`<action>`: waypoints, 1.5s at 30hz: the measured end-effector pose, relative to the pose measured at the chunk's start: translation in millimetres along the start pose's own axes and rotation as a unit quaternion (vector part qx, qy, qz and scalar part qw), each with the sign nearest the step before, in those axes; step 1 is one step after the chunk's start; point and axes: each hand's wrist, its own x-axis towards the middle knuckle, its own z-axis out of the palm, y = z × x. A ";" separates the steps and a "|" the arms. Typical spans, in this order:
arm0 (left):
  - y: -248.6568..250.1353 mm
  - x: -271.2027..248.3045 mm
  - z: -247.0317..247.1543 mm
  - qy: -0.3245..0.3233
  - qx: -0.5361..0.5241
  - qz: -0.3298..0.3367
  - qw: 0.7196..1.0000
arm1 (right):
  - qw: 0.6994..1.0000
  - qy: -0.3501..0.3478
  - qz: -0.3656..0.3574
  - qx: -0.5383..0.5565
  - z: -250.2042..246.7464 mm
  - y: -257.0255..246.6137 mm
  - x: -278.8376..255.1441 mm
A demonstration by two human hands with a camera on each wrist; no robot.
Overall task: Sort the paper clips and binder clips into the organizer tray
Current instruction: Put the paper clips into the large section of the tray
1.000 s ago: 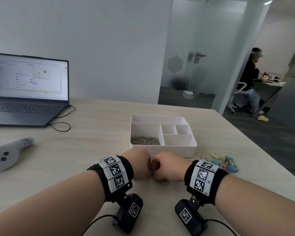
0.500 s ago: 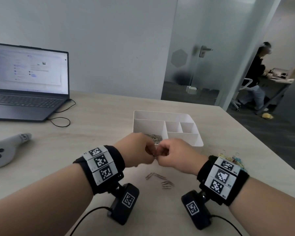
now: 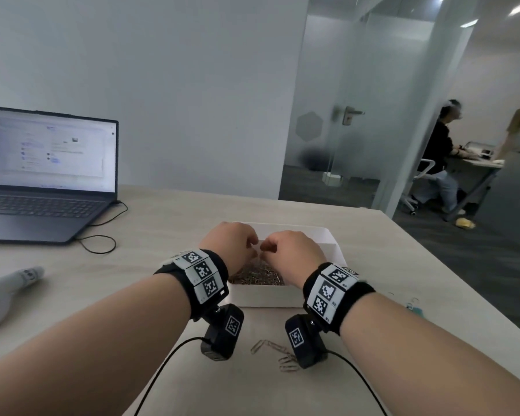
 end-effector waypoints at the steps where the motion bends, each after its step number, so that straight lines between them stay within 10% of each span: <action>1: -1.2 -1.5 -0.1 -0.001 -0.001 -0.003 1.000 | 1.000 -0.002 0.001 0.002 0.5 0.9 -1.5; 7: -1.9 -32.6 -3.5 -0.029 -0.043 0.018 0.998 | 0.997 -0.027 -0.048 0.058 -4.2 9.7 -33.1; 17: 15.0 -82.6 18.3 -0.211 0.049 0.021 0.976 | 0.961 -0.274 -0.021 -0.041 -25.1 16.7 -98.4; 45: 61.7 -75.7 28.9 -0.298 0.191 0.068 0.933 | 0.948 -0.315 -0.014 -0.049 -5.7 7.3 -108.0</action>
